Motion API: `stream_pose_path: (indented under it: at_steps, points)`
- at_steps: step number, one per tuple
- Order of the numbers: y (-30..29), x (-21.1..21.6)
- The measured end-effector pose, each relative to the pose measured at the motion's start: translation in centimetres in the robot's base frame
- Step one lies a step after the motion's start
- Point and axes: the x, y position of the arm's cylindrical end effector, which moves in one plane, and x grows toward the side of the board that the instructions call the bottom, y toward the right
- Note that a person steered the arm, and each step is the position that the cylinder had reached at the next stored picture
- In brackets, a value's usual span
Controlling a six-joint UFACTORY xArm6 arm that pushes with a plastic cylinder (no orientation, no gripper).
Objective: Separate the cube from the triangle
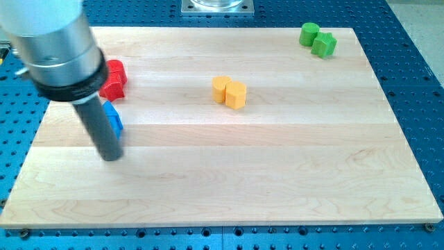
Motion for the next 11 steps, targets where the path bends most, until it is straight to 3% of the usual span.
stream_pose_path:
  at_steps: [4,5,6,9,10,11]
  points:
    - [2.7,-1.5]
    - [2.7,0.0]
    - [1.3,1.0]
    - [-4.1,-5.4]
    - [-8.8,-4.1]
    - [-4.2,-3.8]
